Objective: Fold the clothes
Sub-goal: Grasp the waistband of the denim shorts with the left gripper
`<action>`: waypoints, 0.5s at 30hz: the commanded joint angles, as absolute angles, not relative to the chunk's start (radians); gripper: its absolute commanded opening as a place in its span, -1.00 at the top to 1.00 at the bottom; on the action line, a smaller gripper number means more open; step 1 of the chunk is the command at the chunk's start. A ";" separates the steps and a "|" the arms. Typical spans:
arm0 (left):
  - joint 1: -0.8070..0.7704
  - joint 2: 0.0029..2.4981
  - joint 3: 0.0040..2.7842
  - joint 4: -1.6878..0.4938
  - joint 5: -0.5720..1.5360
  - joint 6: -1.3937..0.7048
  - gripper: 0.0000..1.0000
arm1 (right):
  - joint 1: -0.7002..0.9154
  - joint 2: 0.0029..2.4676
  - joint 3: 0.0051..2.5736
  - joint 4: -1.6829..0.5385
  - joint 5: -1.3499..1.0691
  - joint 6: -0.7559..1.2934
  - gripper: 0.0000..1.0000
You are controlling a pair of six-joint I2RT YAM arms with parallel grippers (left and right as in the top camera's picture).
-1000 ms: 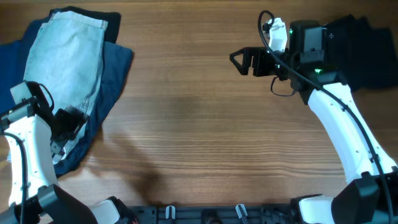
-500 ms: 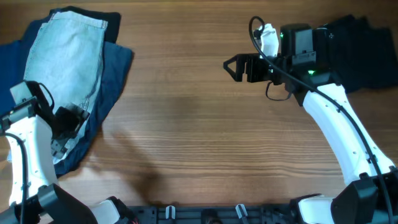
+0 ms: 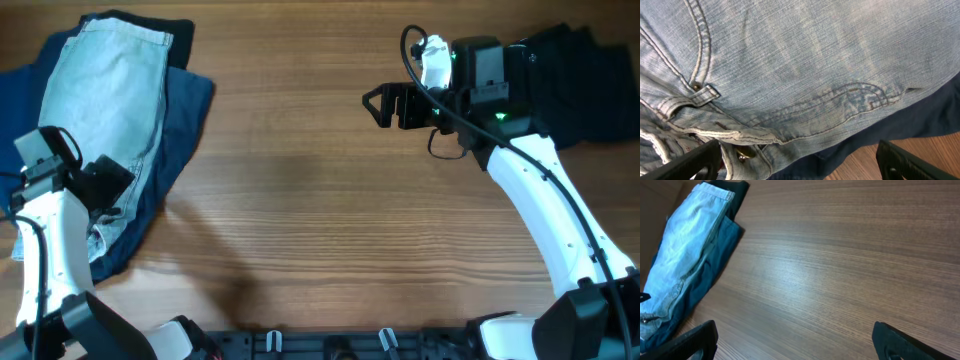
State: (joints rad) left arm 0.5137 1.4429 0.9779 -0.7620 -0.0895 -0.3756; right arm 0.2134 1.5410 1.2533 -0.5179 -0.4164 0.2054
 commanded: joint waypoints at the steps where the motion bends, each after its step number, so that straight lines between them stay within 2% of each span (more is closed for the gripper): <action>1: 0.521 1.442 1.006 -0.768 -0.133 -0.344 -0.99 | 0.216 1.556 1.269 -0.532 -0.398 0.209 -0.99; 9: 0.521 1.489 0.980 -0.793 -0.257 -0.348 -0.95 | 0.216 1.556 1.269 -0.537 -0.398 0.209 -0.99; 15: 0.522 1.602 0.980 -0.757 -0.260 -0.348 -0.87 | 0.216 1.556 1.269 -0.537 -0.387 0.209 -0.99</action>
State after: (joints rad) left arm 0.5137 1.5436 0.9863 -0.7753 -0.2291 -0.3553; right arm 0.2134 1.5410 1.2533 -0.5365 -0.4095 0.2054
